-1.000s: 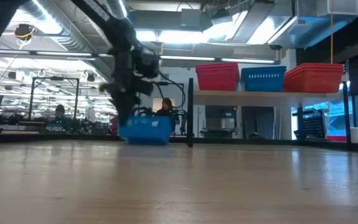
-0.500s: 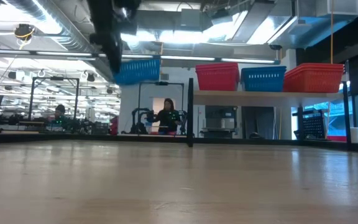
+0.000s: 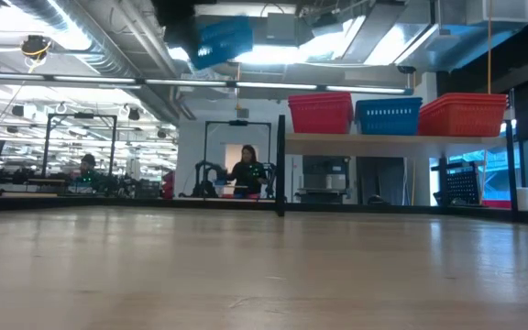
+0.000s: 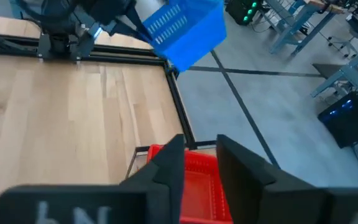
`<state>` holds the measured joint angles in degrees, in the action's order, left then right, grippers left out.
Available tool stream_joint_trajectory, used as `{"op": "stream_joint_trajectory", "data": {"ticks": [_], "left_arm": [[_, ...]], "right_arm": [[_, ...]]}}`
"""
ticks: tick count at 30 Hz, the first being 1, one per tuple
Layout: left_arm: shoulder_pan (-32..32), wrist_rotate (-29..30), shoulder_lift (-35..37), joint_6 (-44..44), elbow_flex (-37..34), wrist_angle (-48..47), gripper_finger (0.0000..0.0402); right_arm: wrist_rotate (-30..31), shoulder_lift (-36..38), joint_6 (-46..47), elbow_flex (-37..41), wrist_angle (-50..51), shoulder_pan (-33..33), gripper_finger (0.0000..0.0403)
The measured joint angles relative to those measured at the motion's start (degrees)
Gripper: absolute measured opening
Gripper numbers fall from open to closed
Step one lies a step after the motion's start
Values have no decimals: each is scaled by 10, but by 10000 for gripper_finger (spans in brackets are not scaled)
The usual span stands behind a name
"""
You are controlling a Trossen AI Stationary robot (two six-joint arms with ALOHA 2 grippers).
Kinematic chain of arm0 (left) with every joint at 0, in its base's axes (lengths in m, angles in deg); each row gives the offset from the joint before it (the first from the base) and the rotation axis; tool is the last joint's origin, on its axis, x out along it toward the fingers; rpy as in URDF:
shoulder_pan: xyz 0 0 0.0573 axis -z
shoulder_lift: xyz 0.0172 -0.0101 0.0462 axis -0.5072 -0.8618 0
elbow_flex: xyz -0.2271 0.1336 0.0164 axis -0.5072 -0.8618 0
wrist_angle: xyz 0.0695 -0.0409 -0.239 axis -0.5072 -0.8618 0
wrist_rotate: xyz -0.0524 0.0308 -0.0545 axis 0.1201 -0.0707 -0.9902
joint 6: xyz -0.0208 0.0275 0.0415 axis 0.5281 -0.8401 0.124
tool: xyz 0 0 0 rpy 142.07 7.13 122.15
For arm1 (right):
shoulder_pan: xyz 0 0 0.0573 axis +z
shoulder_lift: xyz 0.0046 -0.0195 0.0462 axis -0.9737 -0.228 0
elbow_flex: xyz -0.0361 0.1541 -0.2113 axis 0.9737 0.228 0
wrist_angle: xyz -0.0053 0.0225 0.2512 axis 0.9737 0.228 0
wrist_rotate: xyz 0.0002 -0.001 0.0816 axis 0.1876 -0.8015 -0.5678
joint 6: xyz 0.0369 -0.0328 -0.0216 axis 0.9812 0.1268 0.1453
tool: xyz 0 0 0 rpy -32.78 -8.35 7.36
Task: Stack baskets on shelf by color
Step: Stack the blue bin on top of the stacked blue bins on the shelf
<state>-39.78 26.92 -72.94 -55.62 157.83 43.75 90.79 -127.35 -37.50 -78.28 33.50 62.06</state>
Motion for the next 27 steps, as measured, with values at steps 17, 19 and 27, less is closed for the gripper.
{"op": "stream_joint_trajectory", "data": {"ticks": [17,19,27], "left_arm": [[51,206,-57,-227,-1,54,0],[54,206,-63,-264,1,62,0],[71,185,-65,-348,0,63,0]], "right_arm": [[-11,-120,54,0,-331,0,126],[-43,-136,10,0,-333,0,126],[-76,-190,-49,0,-320,1,126]]}}
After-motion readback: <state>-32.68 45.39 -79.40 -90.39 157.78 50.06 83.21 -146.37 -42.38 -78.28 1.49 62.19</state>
